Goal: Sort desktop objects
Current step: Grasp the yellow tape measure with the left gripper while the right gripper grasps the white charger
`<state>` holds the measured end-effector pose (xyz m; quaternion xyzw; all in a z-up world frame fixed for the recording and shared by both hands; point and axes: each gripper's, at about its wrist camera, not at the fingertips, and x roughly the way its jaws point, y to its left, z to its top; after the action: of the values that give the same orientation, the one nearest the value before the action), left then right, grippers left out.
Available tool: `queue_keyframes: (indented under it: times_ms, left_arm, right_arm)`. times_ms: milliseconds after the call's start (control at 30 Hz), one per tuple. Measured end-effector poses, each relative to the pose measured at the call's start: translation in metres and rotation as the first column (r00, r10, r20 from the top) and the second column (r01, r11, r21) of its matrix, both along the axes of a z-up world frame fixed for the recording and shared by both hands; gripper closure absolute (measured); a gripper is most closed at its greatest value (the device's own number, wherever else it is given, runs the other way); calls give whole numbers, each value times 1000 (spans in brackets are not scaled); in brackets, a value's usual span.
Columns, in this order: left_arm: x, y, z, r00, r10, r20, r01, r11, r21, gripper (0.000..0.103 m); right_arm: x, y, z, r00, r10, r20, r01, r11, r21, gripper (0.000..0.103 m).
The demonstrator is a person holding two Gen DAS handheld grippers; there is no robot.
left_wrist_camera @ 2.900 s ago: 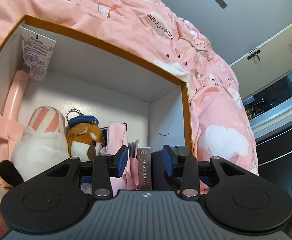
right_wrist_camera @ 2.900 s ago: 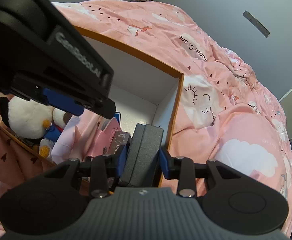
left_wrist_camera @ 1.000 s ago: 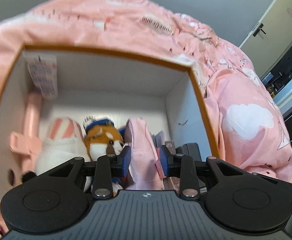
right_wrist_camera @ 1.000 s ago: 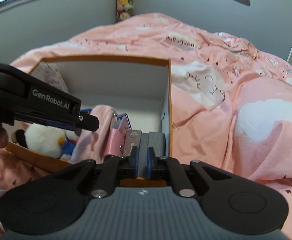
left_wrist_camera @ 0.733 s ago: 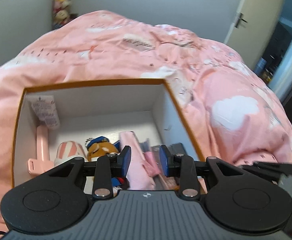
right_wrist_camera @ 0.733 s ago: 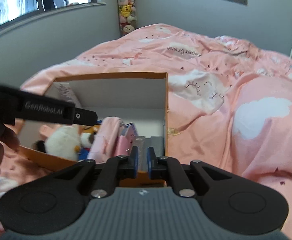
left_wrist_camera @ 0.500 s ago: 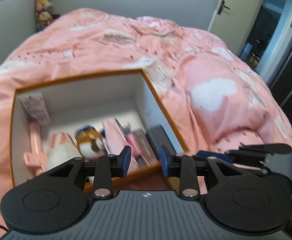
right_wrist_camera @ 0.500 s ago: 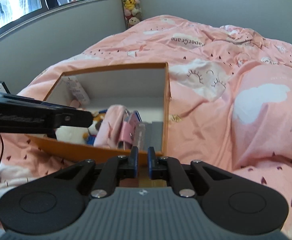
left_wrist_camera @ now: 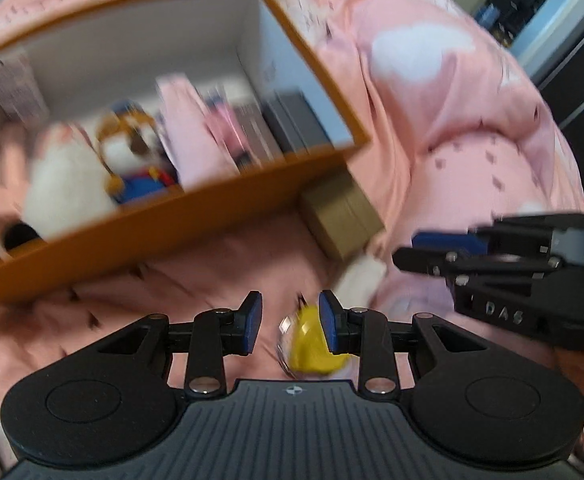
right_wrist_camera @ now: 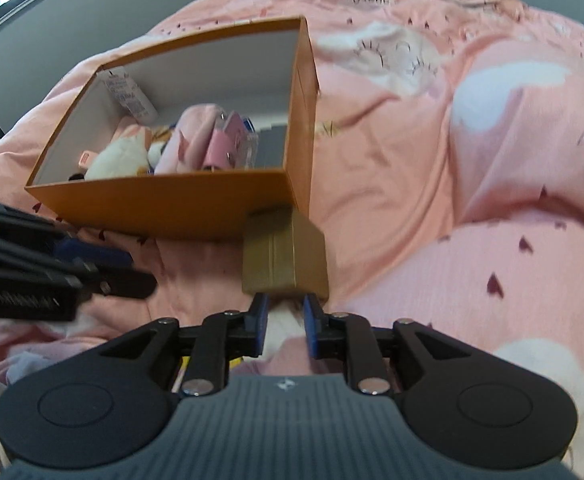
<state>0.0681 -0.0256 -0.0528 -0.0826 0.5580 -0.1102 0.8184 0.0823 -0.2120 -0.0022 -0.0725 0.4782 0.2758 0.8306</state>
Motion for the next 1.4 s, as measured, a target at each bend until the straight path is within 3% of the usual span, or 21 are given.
queue_keyframes:
  times_ms: [233,367,533,733,867,967,1033,1167,1400]
  left_arm:
    - [-3,-14,-34,990,-58,-125,59,998,3,66]
    - [-12,-22,-47,972,-118,-204,120,993,-3,66]
    - [-21,-23,-61,951,-119,-286,116,993,-27,66]
    - [-23,-11,-59,963,-61,-262,50,997,-51,62]
    - [-24,-5,-47,986,-24,-164,20,999,-28,41]
    - [-21,-9,-45,993,-32,-117,36,999,27,38]
    - [-16,-8,-52,991,-27,-134,32,999,35,38]
    - [-14,2,-68,983,-19,-185,8,998,-59,29]
    - [-8,2,-82,968,-23,-249,-17,988,-155,11]
  right_arm:
    - [-4,1,-13,998,29,-51,-32,998,-62,71]
    - [-8,2,-18,996,55,-65,-62,991,-118,67]
    - [-11,6,-24,990,94,-102,-111,978,-178,64]
    - [-4,1,-24,986,75,-146,-97,983,-153,64]
    - [5,-3,-19,984,50,-171,-66,994,-89,64]
    - [17,-4,-20,978,14,-209,-19,1000,-19,65]
    - [24,-4,-26,968,-13,-250,13,1000,-4,64]
    - [34,-5,-42,938,-71,-340,89,995,39,60]
    - [38,2,-57,929,-117,-352,141,989,43,50]
